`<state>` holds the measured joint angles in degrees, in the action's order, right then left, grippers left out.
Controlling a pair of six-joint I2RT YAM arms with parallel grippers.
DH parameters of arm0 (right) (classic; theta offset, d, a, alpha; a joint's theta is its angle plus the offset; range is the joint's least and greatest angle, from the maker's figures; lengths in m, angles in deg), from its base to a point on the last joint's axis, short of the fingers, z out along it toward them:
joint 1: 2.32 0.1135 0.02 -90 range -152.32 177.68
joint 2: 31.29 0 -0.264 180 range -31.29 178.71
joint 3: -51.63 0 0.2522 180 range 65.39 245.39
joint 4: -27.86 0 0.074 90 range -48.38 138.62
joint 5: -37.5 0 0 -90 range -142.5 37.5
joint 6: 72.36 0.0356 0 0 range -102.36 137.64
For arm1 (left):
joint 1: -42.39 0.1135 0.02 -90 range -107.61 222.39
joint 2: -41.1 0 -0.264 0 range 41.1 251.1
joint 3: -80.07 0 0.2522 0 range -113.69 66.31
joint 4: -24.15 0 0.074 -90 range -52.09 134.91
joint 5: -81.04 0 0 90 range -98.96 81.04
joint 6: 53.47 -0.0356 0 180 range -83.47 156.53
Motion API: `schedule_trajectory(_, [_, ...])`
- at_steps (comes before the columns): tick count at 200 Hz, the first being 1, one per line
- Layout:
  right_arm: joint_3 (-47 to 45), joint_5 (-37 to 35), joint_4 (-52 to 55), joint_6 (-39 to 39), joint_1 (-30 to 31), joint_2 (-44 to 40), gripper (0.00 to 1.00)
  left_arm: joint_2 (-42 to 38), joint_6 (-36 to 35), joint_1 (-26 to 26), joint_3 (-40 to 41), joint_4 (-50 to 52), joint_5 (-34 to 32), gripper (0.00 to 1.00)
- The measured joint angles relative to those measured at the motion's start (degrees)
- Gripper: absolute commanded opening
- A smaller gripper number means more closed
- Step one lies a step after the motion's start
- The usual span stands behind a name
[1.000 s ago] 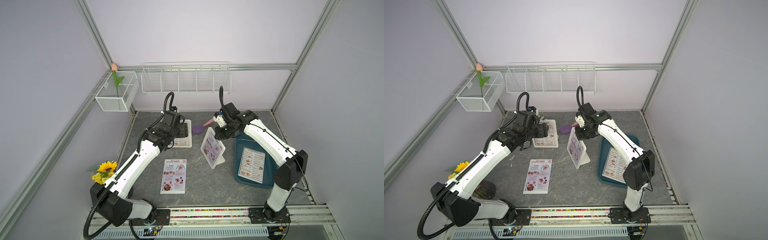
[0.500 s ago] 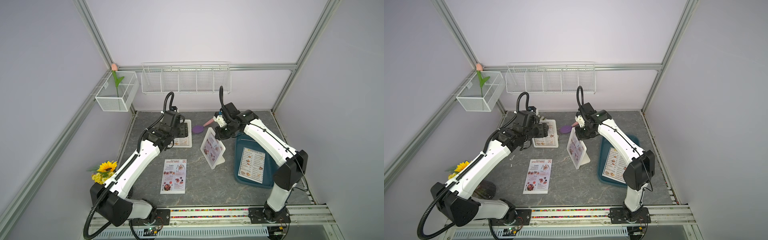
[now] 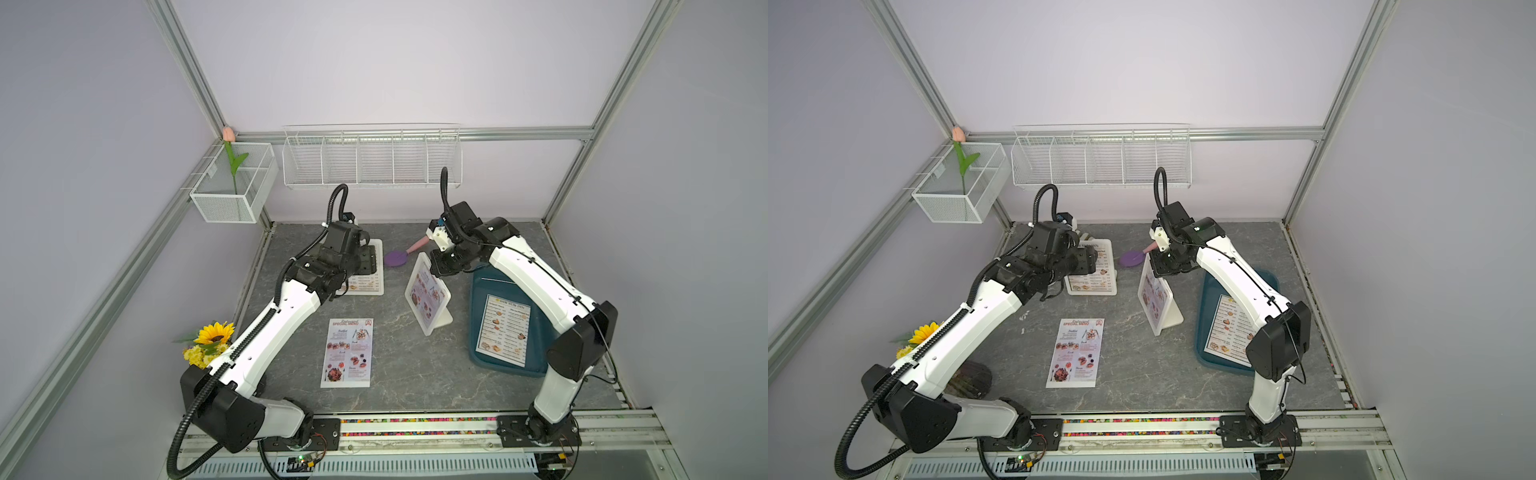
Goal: Replace the menus in the menu holders
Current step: Take out the menu from the menu holder.
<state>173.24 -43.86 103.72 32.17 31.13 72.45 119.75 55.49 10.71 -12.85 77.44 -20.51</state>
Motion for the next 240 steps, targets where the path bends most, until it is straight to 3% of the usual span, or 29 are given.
schedule_trajectory(161, [3.5,0.6,1.3,-0.4,-1.0,0.7,0.07,0.0,0.0,0.0,0.0,-0.2,-0.2,0.74])
schedule_trajectory(240, [17.5,-0.9,5.5,-2.6,-4.9,1.2,0.07,0.0,-0.2,0.0,-0.2,0.0,-0.6,0.74])
